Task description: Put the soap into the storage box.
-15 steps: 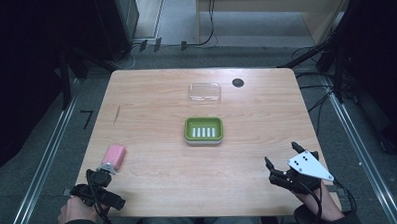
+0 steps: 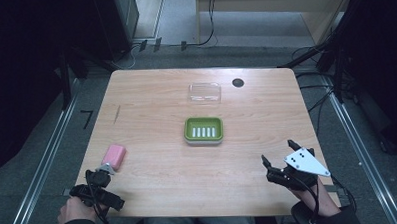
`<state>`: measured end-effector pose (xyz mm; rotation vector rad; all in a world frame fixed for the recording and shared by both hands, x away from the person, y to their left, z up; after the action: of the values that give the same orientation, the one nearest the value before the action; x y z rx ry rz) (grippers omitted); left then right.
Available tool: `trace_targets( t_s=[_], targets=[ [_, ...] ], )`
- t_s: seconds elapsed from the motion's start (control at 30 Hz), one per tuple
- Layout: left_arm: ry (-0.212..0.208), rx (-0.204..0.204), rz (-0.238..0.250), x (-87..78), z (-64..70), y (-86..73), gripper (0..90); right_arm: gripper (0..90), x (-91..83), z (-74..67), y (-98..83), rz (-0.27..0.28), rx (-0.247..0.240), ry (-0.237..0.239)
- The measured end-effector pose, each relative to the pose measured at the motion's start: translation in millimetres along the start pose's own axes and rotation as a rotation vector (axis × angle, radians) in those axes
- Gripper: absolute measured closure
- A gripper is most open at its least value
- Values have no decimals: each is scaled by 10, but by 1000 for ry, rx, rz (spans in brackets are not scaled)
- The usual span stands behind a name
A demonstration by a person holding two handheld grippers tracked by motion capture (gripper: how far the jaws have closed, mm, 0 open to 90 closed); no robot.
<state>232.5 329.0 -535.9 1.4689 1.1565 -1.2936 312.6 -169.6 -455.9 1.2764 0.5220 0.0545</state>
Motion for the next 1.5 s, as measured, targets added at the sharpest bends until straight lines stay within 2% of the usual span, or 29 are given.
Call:
trace_targets(
  t_s=[0.1,0.17,0.3,0.4,0.5,0.63,0.77,0.97,1.1,1.33,1.5],
  targets=[
    [-2,-2,11,2,-5,14,0,135,25,-5,4,-1,4,3],
    [-26,1,18,17,-12,41,0,135,22,-32,21,0,1,12],
    [-39,9,16,34,-33,77,0,135,26,-65,34,0,-15,17],
    [-55,12,22,44,-36,132,0,135,36,-67,40,-1,-9,16],
    [-74,17,39,41,-34,190,0,135,48,-94,34,-12,-22,28],
    [-72,18,41,38,-46,200,0,135,39,-74,35,-6,-12,20],
    [-66,5,68,0,-64,233,0,135,55,-86,47,-3,-13,25],
    [-82,13,50,23,-126,267,0,135,90,-115,59,-5,-20,39],
    [-77,18,70,-25,-130,341,0,135,97,-118,62,-5,-19,42],
    [-83,9,71,-25,-188,447,0,135,101,-124,68,-3,-18,44],
    [-90,23,66,-35,-198,539,0,135,103,-126,68,-4,-25,43]
  ],
)
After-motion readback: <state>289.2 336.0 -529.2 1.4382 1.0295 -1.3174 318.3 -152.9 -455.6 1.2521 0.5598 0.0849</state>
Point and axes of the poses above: each handheld gripper's, and its own axes: x roughly forward along the jaws, y roughly out of its top, z roughly to its right, the point moved 9 cm from there along x, roughly forward along the jaws, and after that the axes turned 4 degrees about z, right-handed, at the moved point
